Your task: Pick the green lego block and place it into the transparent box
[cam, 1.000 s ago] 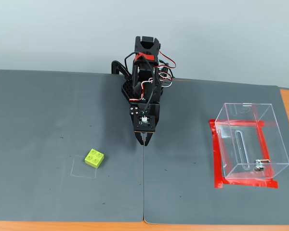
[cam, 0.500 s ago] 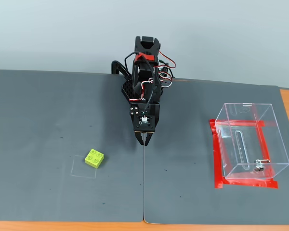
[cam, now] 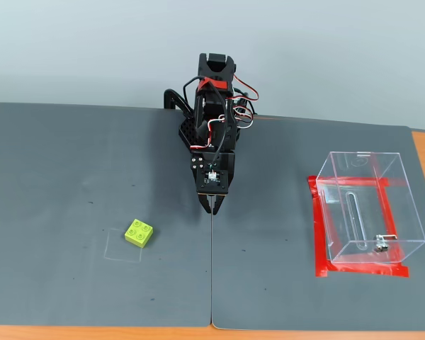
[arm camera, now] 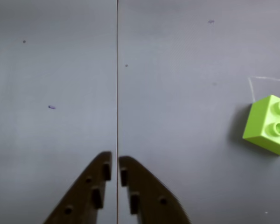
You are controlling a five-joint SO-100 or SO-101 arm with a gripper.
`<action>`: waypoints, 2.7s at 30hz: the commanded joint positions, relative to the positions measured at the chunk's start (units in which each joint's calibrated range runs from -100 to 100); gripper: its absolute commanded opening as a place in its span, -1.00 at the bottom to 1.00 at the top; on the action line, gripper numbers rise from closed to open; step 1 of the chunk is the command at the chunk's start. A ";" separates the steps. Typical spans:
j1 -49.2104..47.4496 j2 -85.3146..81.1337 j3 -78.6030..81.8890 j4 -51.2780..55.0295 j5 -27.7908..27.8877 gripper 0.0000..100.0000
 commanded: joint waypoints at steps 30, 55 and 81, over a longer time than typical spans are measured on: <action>-1.18 0.17 -1.45 0.39 0.38 -0.96; 20.38 0.17 -11.58 0.48 -0.04 -0.96; 30.67 33.40 -25.79 -2.04 7.41 -0.47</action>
